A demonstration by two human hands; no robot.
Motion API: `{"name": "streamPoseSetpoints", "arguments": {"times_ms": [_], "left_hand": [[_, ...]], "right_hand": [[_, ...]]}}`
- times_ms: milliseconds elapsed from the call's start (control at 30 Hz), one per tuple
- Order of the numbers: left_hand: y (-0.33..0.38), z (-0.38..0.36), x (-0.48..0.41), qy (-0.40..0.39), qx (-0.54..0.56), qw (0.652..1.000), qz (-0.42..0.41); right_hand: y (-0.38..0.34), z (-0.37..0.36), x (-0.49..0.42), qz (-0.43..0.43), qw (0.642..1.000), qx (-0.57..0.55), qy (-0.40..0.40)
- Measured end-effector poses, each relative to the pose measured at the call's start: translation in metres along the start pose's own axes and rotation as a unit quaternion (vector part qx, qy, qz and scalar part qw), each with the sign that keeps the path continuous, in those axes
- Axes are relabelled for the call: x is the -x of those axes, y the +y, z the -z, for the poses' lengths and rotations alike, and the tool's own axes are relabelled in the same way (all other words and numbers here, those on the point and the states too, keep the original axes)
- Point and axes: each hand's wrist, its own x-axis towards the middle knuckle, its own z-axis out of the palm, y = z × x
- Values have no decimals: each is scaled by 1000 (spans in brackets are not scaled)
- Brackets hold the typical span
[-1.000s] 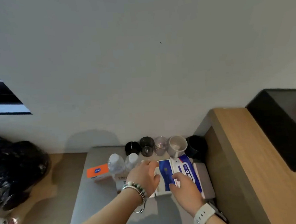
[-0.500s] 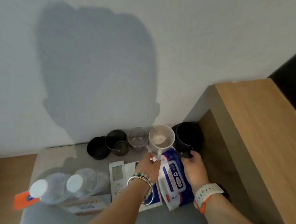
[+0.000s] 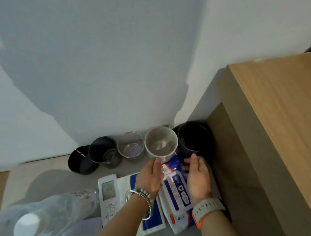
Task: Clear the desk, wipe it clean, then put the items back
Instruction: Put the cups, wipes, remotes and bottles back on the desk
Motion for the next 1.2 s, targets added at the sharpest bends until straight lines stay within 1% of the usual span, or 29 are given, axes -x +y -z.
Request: {"name": "streamPoseSetpoints", "arguments": {"times_ms": [100,233,333,467,600,667,767,867,967,1100,1200], "left_hand": [[6,5,6,20,-2,999,-31],[19,13,27,38,-31,997,-60],[30,17,49,55,-25,996,-65],[42,32,92,79,-9,995,-62],[54,54,143,105,13,992,-72],[61,67,171,117,14,989,-86],[74,89,217,120,14,984,-130],[82,109,263,102,4,979,-174],[89,122,307,69,-11,977,-202],[95,122,371,6,-47,969,-244],[97,106,414,-60,-57,963,-258]], "right_hand": [[-6,7,15,21,1000,-5,6],[-11,15,39,22,999,-21,13],[-19,23,61,37,999,-28,10],[-32,31,98,62,998,-14,-11],[-45,43,148,78,997,-15,-16],[-53,50,176,80,996,-31,-21],[-64,62,227,100,994,-42,-23],[-69,77,281,136,989,-51,7],[-71,97,336,144,985,-83,42],[-57,133,396,141,976,-139,91],[-40,167,436,148,964,-175,133]]}}
